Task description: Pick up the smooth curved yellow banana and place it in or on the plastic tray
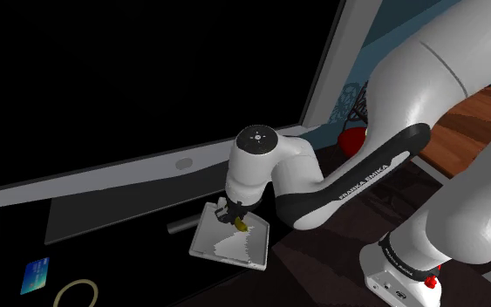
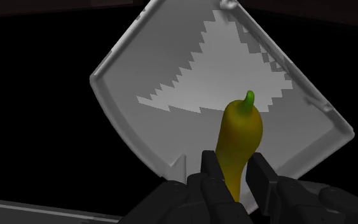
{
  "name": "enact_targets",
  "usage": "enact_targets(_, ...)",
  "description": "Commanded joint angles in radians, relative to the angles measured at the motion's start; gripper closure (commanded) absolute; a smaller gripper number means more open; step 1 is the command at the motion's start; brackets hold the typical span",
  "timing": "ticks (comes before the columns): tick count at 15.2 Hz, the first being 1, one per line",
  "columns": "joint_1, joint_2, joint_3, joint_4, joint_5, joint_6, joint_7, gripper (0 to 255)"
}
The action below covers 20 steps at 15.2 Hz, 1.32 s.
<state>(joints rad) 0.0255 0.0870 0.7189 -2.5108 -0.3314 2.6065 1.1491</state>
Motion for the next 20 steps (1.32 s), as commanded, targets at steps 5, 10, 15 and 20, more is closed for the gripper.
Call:
enact_targets(5,0.033,0.100,-0.057,0.006,-0.165,0.055,0.125,255)
enact_targets(10,0.033,0.100,-0.058,0.006,-0.165,0.055,0.125,255)
enact_targets(15,0.033,0.100,-0.058,0.006,-0.165,0.055,0.125,0)
enact_targets(20,0.014,0.055,-0.024,-0.002,-0.094,0.034,0.074,0)
